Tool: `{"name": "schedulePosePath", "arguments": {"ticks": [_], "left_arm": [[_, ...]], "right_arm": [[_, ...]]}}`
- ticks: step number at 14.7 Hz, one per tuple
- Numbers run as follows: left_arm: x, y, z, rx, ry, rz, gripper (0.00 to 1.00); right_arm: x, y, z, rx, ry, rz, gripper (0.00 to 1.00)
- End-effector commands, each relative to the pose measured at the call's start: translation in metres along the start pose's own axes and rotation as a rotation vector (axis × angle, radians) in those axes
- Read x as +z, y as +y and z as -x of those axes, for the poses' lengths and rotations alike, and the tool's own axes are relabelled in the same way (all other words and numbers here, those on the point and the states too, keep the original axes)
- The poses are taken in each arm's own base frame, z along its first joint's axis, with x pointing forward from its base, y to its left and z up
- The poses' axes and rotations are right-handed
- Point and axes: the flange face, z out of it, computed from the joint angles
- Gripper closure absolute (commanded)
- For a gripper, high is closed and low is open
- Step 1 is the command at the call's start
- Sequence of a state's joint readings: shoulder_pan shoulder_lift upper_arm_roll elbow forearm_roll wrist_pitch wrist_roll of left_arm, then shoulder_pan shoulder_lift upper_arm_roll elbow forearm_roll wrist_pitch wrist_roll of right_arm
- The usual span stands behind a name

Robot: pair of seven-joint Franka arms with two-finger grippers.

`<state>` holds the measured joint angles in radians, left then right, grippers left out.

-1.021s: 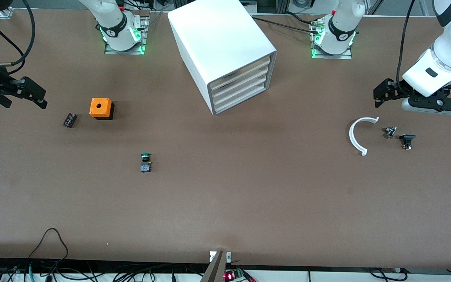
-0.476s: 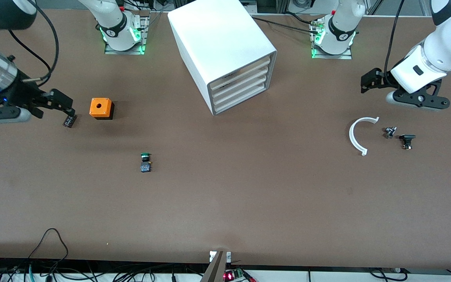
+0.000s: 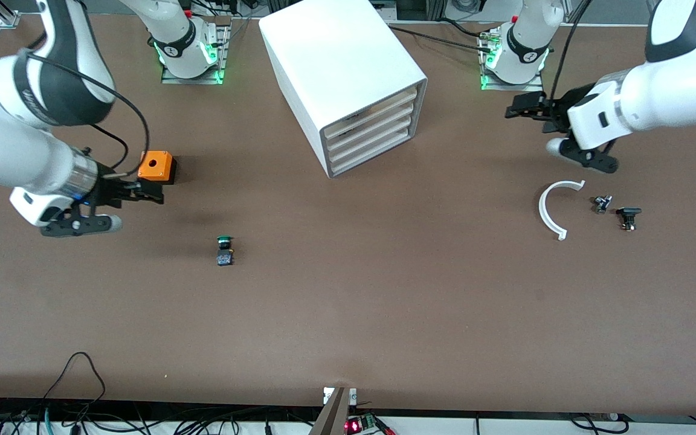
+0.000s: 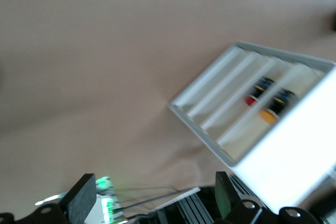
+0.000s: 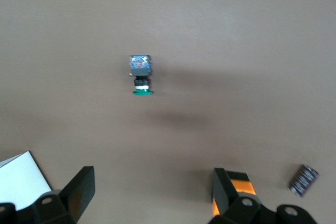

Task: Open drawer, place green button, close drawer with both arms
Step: 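Move the right gripper to the green button while the left gripper reaches the drawer, then grasp the green button with the right gripper while the left gripper grips the drawer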

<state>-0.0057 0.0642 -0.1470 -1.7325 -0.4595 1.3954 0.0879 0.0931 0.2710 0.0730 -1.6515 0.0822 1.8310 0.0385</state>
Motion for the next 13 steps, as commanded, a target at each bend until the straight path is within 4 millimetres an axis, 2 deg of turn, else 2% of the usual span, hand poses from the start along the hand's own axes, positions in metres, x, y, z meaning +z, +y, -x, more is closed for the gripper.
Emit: {"name": "schedulePosePath", "arguments": {"ticks": [1, 3, 5, 7, 10, 12, 13], "left_arm": [[0.053, -0.014, -0.031, 0.133, -0.047, 0.198, 0.01], [0.088, -0.028, -0.046, 0.197, 0.031, 0.322, 0.01], [0.134, -0.036, -0.060, 0.265, 0.084, 0.428, 0.02], [0.176, -0.055, -0.069, 0.300, 0.140, 0.510, 0.04], [0.239, -0.068, -0.079, 0.326, 0.151, 0.625, 0.11], [0.279, -0.070, -0.080, 0.347, 0.165, 0.719, 0.18], [0.296, -0.075, -0.080, 0.344, 0.177, 0.757, 0.20]], "right_arm": [[0.025, -0.009, -0.015, -0.037, 0.028, -0.017, 0.00], [0.055, -0.012, -0.023, -0.058, 0.071, -0.015, 0.00], [0.085, -0.009, -0.023, -0.104, 0.108, -0.007, 0.00], [0.122, -0.002, -0.029, -0.115, 0.097, -0.008, 0.00], [0.151, -0.006, -0.044, -0.114, 0.162, -0.011, 0.00], [0.169, -0.012, -0.048, -0.121, 0.175, -0.011, 0.00], [0.179, -0.021, -0.048, -0.128, 0.166, -0.012, 0.00]]}}
